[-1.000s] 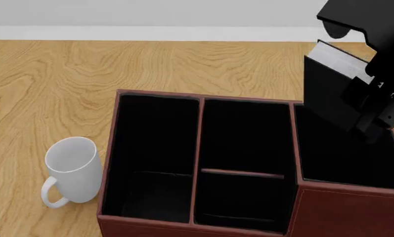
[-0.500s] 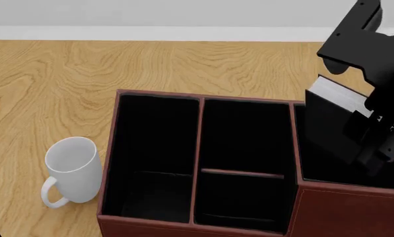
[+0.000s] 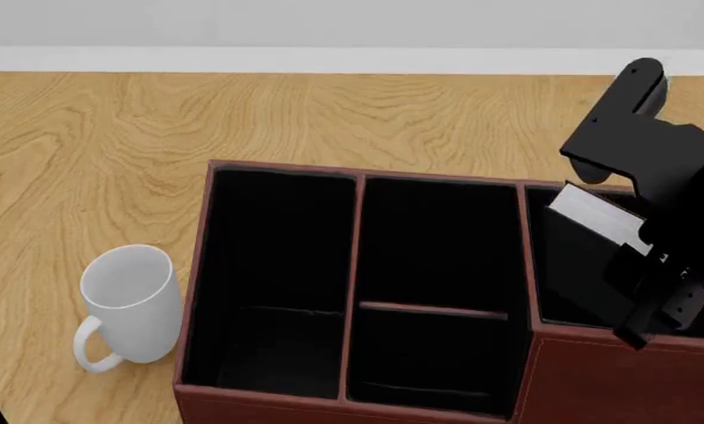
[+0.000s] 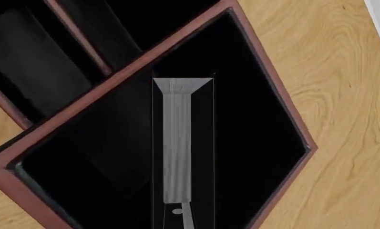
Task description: Pick up the book and place it in the right compartment of the caddy.
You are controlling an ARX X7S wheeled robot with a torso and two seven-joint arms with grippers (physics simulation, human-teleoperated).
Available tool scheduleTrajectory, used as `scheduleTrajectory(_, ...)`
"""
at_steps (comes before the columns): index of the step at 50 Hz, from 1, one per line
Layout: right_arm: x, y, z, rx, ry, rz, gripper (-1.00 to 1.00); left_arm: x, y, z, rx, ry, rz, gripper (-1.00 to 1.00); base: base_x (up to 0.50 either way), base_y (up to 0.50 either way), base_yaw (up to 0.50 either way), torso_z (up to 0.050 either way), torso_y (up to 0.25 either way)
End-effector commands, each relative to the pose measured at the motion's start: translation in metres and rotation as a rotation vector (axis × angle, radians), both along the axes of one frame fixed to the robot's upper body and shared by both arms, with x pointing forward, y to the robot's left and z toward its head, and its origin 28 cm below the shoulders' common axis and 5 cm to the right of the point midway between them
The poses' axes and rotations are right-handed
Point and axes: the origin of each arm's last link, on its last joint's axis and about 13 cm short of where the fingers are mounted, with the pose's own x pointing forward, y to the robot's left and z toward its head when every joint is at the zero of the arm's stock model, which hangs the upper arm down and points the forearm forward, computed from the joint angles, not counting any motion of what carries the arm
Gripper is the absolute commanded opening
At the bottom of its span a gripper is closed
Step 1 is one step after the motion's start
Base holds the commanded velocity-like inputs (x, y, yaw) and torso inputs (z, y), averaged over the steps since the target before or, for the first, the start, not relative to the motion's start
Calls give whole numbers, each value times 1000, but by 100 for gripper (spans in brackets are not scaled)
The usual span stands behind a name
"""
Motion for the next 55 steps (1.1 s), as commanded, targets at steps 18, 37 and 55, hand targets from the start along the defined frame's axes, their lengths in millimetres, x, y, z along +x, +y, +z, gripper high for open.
scheduleTrajectory(18, 21, -8, -20, -53, -60, -52, 100, 2, 0, -1, 7, 14, 9, 100, 0, 0, 0, 0, 1)
scheduleTrajectory(37, 17, -6, -14, -57, -67, -44, 100, 2, 0, -1, 0, 11, 7, 100, 0, 0, 0, 0, 1)
scheduleTrajectory(55, -5, -1, 18, -30, -156, 13, 100, 1, 1, 0, -8, -1, 7, 100, 0, 0, 0, 0, 0)
